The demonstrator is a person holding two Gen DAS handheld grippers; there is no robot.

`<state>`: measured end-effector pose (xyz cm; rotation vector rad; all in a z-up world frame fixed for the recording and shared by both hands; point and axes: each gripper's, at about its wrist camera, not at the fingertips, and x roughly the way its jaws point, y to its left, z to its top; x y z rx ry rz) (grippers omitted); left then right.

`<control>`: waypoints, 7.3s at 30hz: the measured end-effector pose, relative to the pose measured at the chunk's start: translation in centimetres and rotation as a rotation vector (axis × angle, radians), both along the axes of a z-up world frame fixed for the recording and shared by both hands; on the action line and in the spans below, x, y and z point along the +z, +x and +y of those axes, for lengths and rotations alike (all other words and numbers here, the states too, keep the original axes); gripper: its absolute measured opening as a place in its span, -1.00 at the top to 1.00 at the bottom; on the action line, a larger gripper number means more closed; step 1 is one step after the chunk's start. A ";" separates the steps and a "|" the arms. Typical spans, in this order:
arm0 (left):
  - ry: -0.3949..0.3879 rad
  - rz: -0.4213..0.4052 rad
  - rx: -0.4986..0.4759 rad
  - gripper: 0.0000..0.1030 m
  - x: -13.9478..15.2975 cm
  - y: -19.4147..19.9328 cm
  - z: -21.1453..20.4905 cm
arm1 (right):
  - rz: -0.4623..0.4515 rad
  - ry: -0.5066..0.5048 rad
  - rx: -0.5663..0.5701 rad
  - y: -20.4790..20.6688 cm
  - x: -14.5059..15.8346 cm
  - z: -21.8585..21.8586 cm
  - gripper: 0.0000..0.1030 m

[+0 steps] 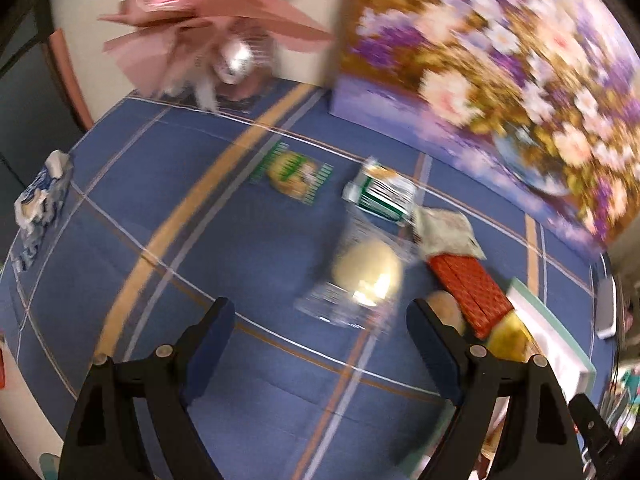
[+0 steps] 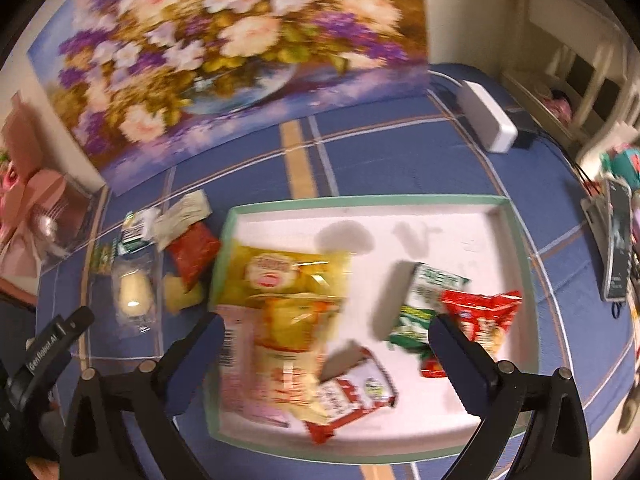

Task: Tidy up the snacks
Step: 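Withdraw both tools from the tray toward the remaining snacks, then grasp bun in clear bag with left tool while right tool grasps yellow jelly cup, then carry bun with left tool while right tool carries jelly cup into tray, then open both, then withdraw both tools from the tray toward the remaining snacks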

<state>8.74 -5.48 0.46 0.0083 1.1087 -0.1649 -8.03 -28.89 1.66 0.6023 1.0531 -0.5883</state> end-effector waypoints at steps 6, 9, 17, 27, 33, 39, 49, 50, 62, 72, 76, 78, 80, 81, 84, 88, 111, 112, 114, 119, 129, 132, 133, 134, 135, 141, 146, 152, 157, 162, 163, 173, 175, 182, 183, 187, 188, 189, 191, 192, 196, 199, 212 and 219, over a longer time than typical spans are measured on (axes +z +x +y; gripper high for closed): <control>-0.009 -0.027 0.110 -0.71 1.0 1.7 4.7 | -0.038 0.019 0.082 2.6 0.7 3.1 -1.00; -0.006 -0.038 0.152 -0.71 1.3 2.1 6.8 | -0.052 0.032 0.122 3.9 0.8 4.7 -1.00; -0.041 -0.058 0.236 -0.71 1.6 2.9 10.6 | -0.093 0.094 0.170 6.4 0.2 7.3 -1.00; -0.035 -0.086 0.088 -0.71 1.0 3.6 6.5 | -0.141 0.138 0.166 8.6 -1.0 7.1 -0.99; -0.090 -0.046 0.010 -0.71 0.1 4.5 4.3 | -0.149 0.130 0.165 9.9 -1.7 6.7 -0.80; -0.093 0.006 -0.019 -0.71 -1.9 5.8 3.1 | -0.132 0.153 0.173 11.3 -3.2 6.5 -0.46; -0.153 0.090 -0.124 -0.71 -4.5 6.2 -0.7 | -0.082 0.197 0.193 13.0 -6.2 6.3 -0.09; -0.152 0.097 -0.136 -0.71 -4.8 6.1 -1.1 | -0.076 0.197 0.196 13.1 -6.5 6.3 -0.09; -0.177 0.173 -0.199 -0.41 -7.4 5.8 -4.1 | -0.018 0.210 0.212 13.9 -8.7 6.4 0.08; -0.156 0.189 -0.202 -0.08 -7.7 5.6 -4.4 | 0.000 0.192 0.224 14.3 -8.9 6.6 0.22; -0.158 0.197 -0.195 -0.05 -7.6 5.5 -4.3 | 0.001 0.199 0.226 14.3 -8.9 6.6 0.22; -0.165 0.204 -0.188 -0.05 -7.5 5.6 -4.3 | -0.001 0.205 0.221 14.0 -8.7 6.6 0.22; -0.178 0.207 -0.177 -0.05 -7.0 5.2 -3.7 | -0.004 0.211 0.221 13.6 -8.5 6.6 0.22; -0.184 0.207 -0.171 -0.05 -6.8 5.2 -3.4 | -0.006 0.213 0.221 13.3 -8.3 6.6 0.22; -0.193 0.199 -0.160 -0.05 -5.9 4.9 -2.7 | -0.013 0.209 0.225 12.6 -7.5 6.8 0.22; -0.195 0.176 -0.148 -0.05 -4.4 4.3 -1.5 | -0.020 0.201 0.222 11.7 -6.2 7.2 0.22; -0.269 0.082 -0.149 -0.05 1.4 0.5 0.6 | -0.116 0.137 0.194 5.9 0.4 8.2 0.22; -0.269 0.078 -0.156 -0.05 1.6 0.3 0.3 | -0.125 0.136 0.193 5.6 0.7 8.1 0.22; -0.269 0.072 -0.171 -0.05 1.9 -0.1 -0.3 | -0.139 0.134 0.185 5.2 1.2 7.8 0.22; -0.270 0.055 -0.218 -0.05 2.6 -1.0 -1.9 | -0.171 0.123 0.143 3.9 2.4 5.9 0.22; -0.256 0.052 -0.327 -0.05 2.6 -2.8 -6.3 | -0.184 0.122 -0.055 -0.7 2.5 -1.0 0.22; -0.251 0.047 -0.375 -0.05 2.7 -3.5 -8.2 | -0.156 0.103 -0.133 -2.3 2.1 -3.1 0.22; -0.245 0.044 -0.399 -0.05 2.7 -3.9 -9.0 | -0.149 0.104 -0.156 -2.8 1.9 -3.9 0.22; -0.240 0.041 -0.423 -0.05 2.8 -4.3 -9.8 | -0.144 0.108 -0.178 -3.4 1.6 -4.6 0.22; -0.234 0.039 -0.444 -0.05 2.8 -4.7 -10.5 | -0.140 0.113 -0.200 -3.9 1.3 -5.3 0.22; -0.229 0.057 -0.558 -0.05 2.2 -6.7 -14.8 | -0.122 0.126 -0.271 -5.8 0.0 -7.7 0.22; -0.246 0.088 -0.601 -0.05 1.1 -7.4 -17.5 | -0.128 0.131 -0.281 -6.1 -0.6 -8.6 0.22; -0.222 0.134 -0.622 -0.05 -0.6 -7.3 -20.4 | -0.105 0.131 -0.280 -5.4 -1.9 -9.7 0.22; -0.182 0.173 -0.640 -0.05 -2.0 -7.1 -22.8 | -0.084 0.138 -0.288 -5.1 -3.3 -10.8 0.22; -0.149 0.206 -0.656 -0.05 -3.1 -7.0 -24.7 | -0.074 0.159 -0.293 -4.7 -4.7 -11.7 0.22; -0.143 0.212 -0.653 -0.05 -3.4 -6.8 -25.0 | -0.069 0.159 -0.296 -4.7 -4.9 -11.8 0.22; -0.165 0.239 -0.644 -0.09 -4.3 -6.4 -26.0 | -0.047 0.175 -0.296 -4.3 -6.1 -12.2 0.21; -0.177 0.240 -0.642 -0.17 -4.1 -6.4 -25.8 | -0.051 0.168 -0.301 -4.4 -5.8 -12.2 0.21; -0.185 0.211 -0.630 -0.21 -2.9 -6.7 -24.6 | -0.057 0.160 -0.291 -4.6 -5.0 -12.0 0.21; -0.187 0.206 -0.626 -0.21 -2.7 -6.7 -24.3 | -0.058 0.160 -0.291 -4.6 -5.0 -12.0 0.21; -0.182 0.181 -0.588 -0.21 -2.3 -6.5 -22.8 | -0.055 0.158 -0.288 -4.7 -4.6 -11.9 0.17; -0.172 0.166 -0.577 -0.22 -2.2 -6.4 -22.2 | -0.050 0.157 -0.285 -4.7 -4.6 -11.9 0.11; -0.160 0.153 -0.565 -0.24 -2.1 -6.3 -21.8 | -0.046 0.156 -0.283 -4.7 -4.6 -11.8 -0.11; -0.126 0.126 -0.539 -0.42 -2.2 -6.2 -21.0 | -0.037 0.151 -0.282 -4.7 -4.7 -11.8 -0.38; -0.100 0.106 -0.521 -0.50 -2.2 -6.1 -20.5 | -0.034 0.148 -0.280 -4.7 -4.7 -11.7 -0.39; -0.048 0.044 -0.478 -0.65 -2.4 -5.7 -18.9 | -0.019 0.140 -0.266 -4.4 -4.7 -11.5 -0.53; -0.029 0.006 -0.449 -0.71 -2.5 -5.5 -17.7 | -0.019 0.128 -0.251 -4.1 -4.5 -11.2 -0.67; -0.012 -0.072 -0.364 -0.97 -2.8 -4.5 -13.7 | -0.025 0.065 -0.191 -2.4 -3.0 -9.4 -1.00; -0.048 -0.084 -0.295 -0.97 -1.9 -2.8 -10.7 | -0.049 0.054 -0.150 -1.3 -1.8 -7.7 -1.00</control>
